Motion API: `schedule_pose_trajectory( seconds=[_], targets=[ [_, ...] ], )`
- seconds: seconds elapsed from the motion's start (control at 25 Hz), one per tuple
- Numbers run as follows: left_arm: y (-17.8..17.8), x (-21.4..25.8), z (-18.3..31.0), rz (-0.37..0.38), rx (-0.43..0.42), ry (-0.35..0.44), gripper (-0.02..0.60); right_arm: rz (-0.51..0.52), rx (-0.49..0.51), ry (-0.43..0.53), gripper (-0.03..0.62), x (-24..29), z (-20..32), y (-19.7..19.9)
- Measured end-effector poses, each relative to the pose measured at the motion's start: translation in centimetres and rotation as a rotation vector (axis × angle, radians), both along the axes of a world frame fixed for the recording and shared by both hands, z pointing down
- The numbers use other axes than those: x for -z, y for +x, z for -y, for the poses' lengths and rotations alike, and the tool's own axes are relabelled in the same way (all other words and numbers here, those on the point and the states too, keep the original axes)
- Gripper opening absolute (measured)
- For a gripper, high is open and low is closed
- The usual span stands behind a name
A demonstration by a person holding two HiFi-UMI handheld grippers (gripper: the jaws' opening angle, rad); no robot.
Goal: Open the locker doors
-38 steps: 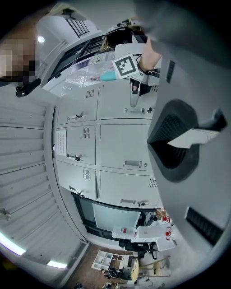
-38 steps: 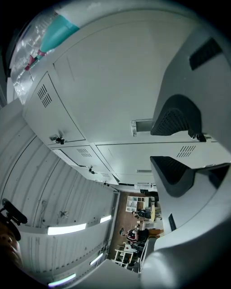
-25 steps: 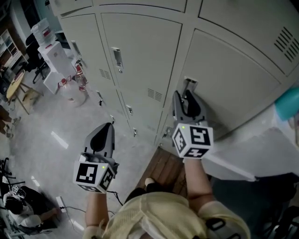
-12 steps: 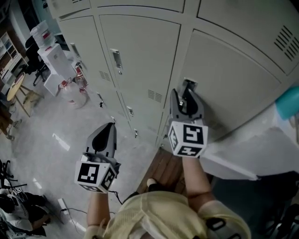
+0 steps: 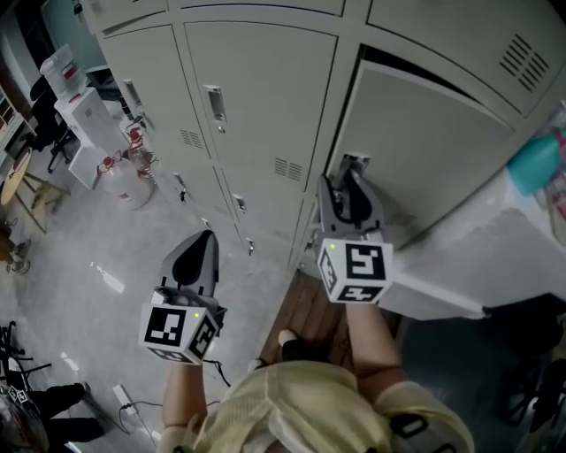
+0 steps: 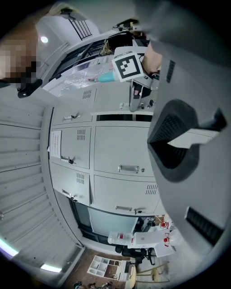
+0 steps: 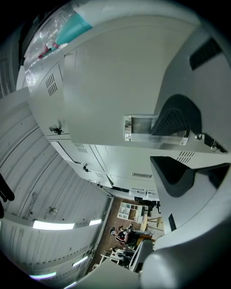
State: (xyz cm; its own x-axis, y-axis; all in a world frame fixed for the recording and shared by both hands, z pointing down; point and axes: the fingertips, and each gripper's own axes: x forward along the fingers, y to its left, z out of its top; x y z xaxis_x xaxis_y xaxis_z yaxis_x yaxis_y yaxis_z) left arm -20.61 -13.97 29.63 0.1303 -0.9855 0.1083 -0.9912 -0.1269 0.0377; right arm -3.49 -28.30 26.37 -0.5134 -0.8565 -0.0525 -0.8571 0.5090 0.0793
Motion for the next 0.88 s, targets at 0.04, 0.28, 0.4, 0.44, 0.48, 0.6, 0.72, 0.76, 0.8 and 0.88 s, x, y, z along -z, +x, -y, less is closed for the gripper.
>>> schedule_pose_trajectory(
  seconds=[0.04,0.28,0.4,0.44,0.48,0.6,0.72,0.76,0.8,0.88],
  targets=[
    [0.2,0.0,-0.3,0.001,-0.012,0.002,-0.006,-0.004,-0.004,-0.002,0.123,0.0,-0.5,0.1],
    [1.0,0.3,-1.9,-0.02,-0.061,0.005,-0.006,-0.022,-0.016,-0.016,0.123,-0.2,-3.7,1.1],
    [1.8,0.5,-2.4,-0.021,-0.094,0.013,-0.006,-0.035,-0.02,-0.02,0.123,-0.2,-5.1,1.6],
    [2.1,0.5,-2.5,-0.018,-0.108,0.016,-0.006,-0.04,-0.02,-0.019,0.123,-0.2,-5.5,1.8],
    [2.4,0.4,-2.6,-0.012,-0.124,0.019,-0.006,-0.045,-0.017,-0.017,0.123,-0.2,-5.9,1.9],
    [3.3,0.4,-2.9,-0.004,-0.169,0.024,-0.006,-0.049,-0.022,-0.02,0.123,-0.2,-6.9,2.5],
    [3.9,0.4,-3.4,-0.005,-0.198,0.025,-0.006,-0.047,-0.044,-0.034,0.123,-0.3,-7.9,3.3],
    [4.0,0.4,-3.6,-0.005,-0.206,0.026,-0.006,-0.048,-0.047,-0.036,0.123,-0.3,-8.2,3.5],
    [4.1,0.4,-3.7,-0.004,-0.214,0.027,-0.006,-0.048,-0.05,-0.039,0.123,-0.4,-8.5,3.7],
    [4.5,0.5,-4.0,-0.003,-0.229,0.03,-0.006,-0.05,-0.056,-0.045,0.123,-0.4,-9.1,4.1]
  ],
)
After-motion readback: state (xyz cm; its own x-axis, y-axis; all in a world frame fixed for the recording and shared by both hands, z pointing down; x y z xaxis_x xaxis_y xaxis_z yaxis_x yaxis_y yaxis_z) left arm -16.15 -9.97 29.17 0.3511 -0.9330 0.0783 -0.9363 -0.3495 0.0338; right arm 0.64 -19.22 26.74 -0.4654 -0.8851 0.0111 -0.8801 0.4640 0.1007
